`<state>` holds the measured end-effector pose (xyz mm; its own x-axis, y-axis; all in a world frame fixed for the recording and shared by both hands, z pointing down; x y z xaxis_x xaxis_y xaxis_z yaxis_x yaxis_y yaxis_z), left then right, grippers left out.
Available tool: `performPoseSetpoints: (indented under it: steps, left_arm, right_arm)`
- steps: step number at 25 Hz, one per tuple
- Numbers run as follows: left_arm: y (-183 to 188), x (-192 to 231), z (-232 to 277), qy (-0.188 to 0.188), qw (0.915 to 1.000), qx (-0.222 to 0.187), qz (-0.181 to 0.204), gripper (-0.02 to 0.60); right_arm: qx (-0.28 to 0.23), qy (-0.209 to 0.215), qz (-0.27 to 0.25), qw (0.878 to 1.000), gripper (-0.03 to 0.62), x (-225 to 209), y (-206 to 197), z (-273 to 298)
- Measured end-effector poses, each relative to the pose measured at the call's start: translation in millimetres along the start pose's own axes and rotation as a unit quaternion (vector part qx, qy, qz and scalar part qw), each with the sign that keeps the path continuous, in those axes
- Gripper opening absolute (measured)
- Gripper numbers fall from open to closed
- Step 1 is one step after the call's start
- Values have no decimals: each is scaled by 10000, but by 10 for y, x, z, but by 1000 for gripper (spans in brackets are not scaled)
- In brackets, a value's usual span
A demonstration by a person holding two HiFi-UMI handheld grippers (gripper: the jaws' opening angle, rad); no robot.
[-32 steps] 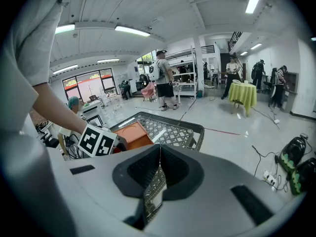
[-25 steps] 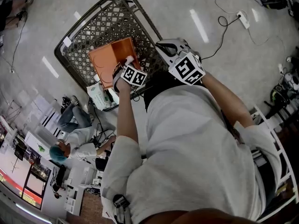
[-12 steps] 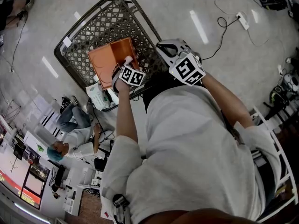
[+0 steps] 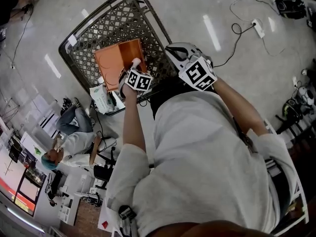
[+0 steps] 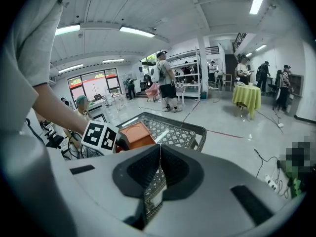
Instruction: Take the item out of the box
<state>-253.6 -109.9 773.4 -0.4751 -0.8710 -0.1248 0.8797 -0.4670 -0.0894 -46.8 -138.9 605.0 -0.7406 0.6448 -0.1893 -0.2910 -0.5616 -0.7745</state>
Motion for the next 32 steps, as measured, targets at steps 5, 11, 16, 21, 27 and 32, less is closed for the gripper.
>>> performPoseSetpoints:
  steps: [5,11,16,21,27,32]
  left_arm:
    - [40,-5,-98,5,9991,-193,-373,118]
    - [75,-10,-243,68,9961,-429,-763,117]
    - [75,-20,-352,150,9917,-644,-1103,118]
    - [77,-73,-492,143,9832,-902,-1578,118]
    - [73,-155,-674,300,9720,-1170,-2015,118]
    - [98,-145,-825,424,9602,-1429,-2362,118]
  right_arm:
    - [-17,104,-89,9999,5,32,32,12]
    - [-48,260,-226,9994,5,102,71,15]
    - [-154,370,-250,9989,5,147,125,49]
    - [-160,476,-417,9979,5,215,168,40]
    - [-183,622,-532,9965,5,312,187,30]
    - [-306,846,-558,9944,5,405,279,55]
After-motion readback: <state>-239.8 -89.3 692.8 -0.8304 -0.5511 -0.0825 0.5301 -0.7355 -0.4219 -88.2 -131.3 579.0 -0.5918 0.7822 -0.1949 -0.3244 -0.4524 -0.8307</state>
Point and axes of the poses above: the fingertips, and each gripper's own axes: z forward along the fingers, x to its left, y out of its top, the point moved 5 cm from there along -z, backward along the fingers, and after that the axes turned 6 degrees about z, right-handed, at the moved point
